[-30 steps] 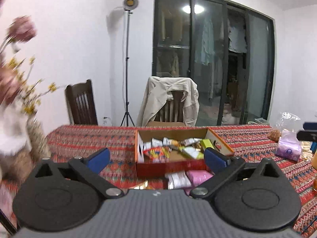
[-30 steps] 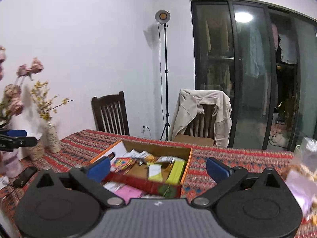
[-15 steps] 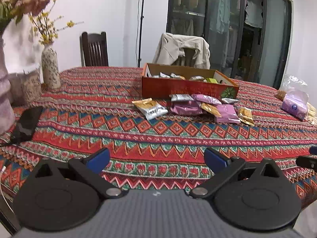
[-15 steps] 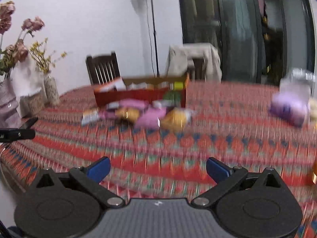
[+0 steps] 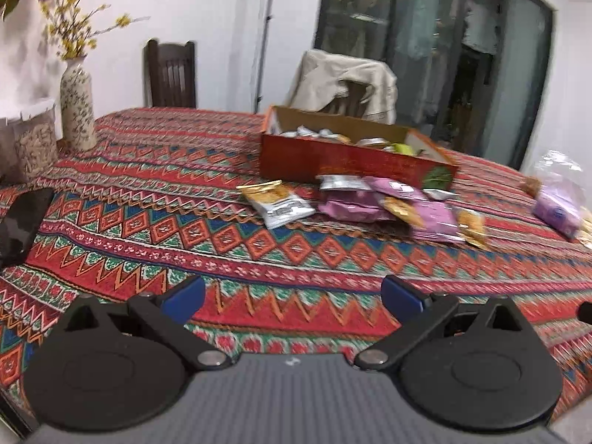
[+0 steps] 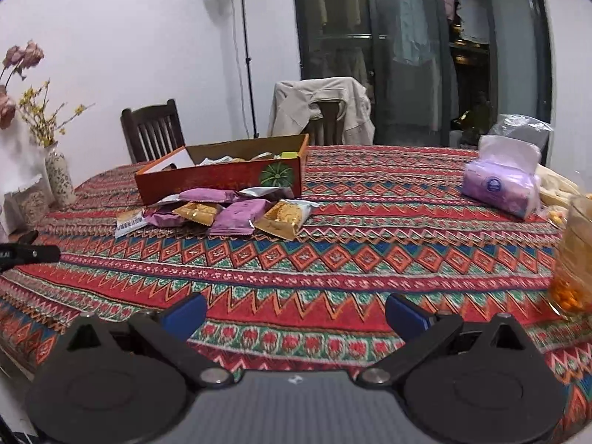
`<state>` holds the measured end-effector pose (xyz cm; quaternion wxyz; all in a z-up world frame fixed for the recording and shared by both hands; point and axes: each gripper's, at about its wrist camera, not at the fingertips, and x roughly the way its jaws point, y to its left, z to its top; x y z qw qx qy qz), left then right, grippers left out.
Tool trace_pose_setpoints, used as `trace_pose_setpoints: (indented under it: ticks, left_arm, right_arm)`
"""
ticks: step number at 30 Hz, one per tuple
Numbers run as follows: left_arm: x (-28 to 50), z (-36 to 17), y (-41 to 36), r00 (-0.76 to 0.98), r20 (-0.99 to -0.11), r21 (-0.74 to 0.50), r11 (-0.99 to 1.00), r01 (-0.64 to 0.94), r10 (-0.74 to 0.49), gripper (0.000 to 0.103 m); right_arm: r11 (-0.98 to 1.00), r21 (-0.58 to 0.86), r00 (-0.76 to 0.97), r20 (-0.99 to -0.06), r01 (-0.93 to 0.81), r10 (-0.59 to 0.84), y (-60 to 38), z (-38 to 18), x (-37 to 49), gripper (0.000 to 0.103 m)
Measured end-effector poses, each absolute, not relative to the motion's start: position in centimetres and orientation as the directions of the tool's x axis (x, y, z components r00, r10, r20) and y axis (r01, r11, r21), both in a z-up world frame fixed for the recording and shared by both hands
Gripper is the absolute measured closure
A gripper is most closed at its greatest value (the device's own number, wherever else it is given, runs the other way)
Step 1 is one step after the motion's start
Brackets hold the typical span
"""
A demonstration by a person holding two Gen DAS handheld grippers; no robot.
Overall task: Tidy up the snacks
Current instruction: 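Move both tools back toward the snack pile, then grasp a gold biscuit packet with the left gripper while the right grasps another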
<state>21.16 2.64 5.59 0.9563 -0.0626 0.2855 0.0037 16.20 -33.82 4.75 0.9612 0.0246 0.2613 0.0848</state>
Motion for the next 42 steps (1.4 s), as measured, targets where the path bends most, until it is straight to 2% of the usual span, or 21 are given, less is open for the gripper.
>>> trace_pose_setpoints:
  ticks: [3,5,7,12,14,18,20,22,23,26,27,28,31,38,42]
  left_arm:
    - [24.5,5.0,2.9,0.832,-0.555,-0.127,0.989,-0.079,-0.005,0.000]
    - [27.1,4.9,3.1,0.839,-0.544,-0.127,0.989,-0.081,-0.001,0.001]
    - [29.8,5.0,3.3,0.839,-0.544,-0.125,0.988,-0.093,0.010,0.005]
    - [37.2,3.8,4.3,0.813,-0.582,-0.161,0.979,-0.126,0.009,0.008]
    - [39.4,3.0,4.3,0.785,-0.619,-0.149,0.980,-0.133,0.013,0.013]
    - [40.9,1.8,3.8,0.783,-0.622,-0.119,0.986,-0.115,0.016,0.014]
    - [40.8,1.4,3.2,0.793,-0.608,-0.067,0.993,-0.098,0.037,0.016]
    - [40.7,1.4,3.0,0.800,-0.600,-0.061,0.995,-0.076,0.025,0.029]
    - [40.5,1.4,2.8,0.801,-0.597,-0.036,0.996,-0.082,0.045,0.039]
    - [40.3,1.6,2.7,0.798,-0.595,0.001,0.994,-0.114,0.092,0.056]
    - [40.2,1.6,2.7,0.796,-0.597,0.010,0.993,-0.116,0.099,0.059]
    - [39.9,1.7,2.7,0.795,-0.598,0.017,0.993,-0.116,0.103,0.062]
    - [37.9,2.4,2.6,0.793,-0.599,0.035,0.993,-0.114,0.112,0.063]
    - [28.8,5.0,1.8,0.828,-0.558,-0.055,0.992,-0.114,0.064,0.063]
    - [24.8,5.4,0.7,0.827,-0.559,-0.047,0.995,-0.093,0.051,0.063]
  right_arm:
    - [0.988,0.081,0.846,-0.510,-0.131,0.154,-33.4,4.5,18.9,0.000]
    - [0.986,0.099,0.845,-0.507,-0.137,0.168,-33.3,4.5,21.0,0.004]
    - [0.983,0.113,0.840,-0.511,-0.143,0.181,-32.9,4.4,23.6,0.013]
    - [0.981,0.131,0.828,-0.526,-0.146,0.194,-31.9,3.9,30.4,0.022]
    - [0.979,0.148,0.821,-0.535,-0.140,0.198,-31.6,3.6,33.0,0.023]
    - [0.977,0.178,0.799,-0.568,-0.116,0.199,-31.0,2.5,37.3,0.025]
    - [0.975,0.186,0.790,-0.578,-0.120,0.207,-30.6,2.1,38.5,0.025]
    - [0.974,0.181,0.785,-0.581,-0.133,0.215,-30.0,1.7,39.4,0.030]
    - [0.973,0.182,0.782,-0.583,-0.139,0.221,-29.8,1.6,39.7,0.032]
    - [0.978,0.141,0.787,-0.582,-0.152,0.206,-29.1,1.4,40.2,0.046]
    - [0.982,0.115,0.789,-0.585,-0.150,0.189,-29.0,1.3,40.2,0.055]
    - [0.982,0.112,0.787,-0.587,-0.153,0.189,-29.1,1.3,40.2,0.059]
    - [0.980,0.123,0.783,-0.589,-0.157,0.199,-29.8,1.4,39.5,0.066]
    - [0.980,0.080,0.794,-0.576,-0.181,0.194,-31.1,2.1,32.5,0.067]
    - [0.971,0.092,0.795,-0.561,-0.220,0.233,-31.2,2.6,26.9,0.067]
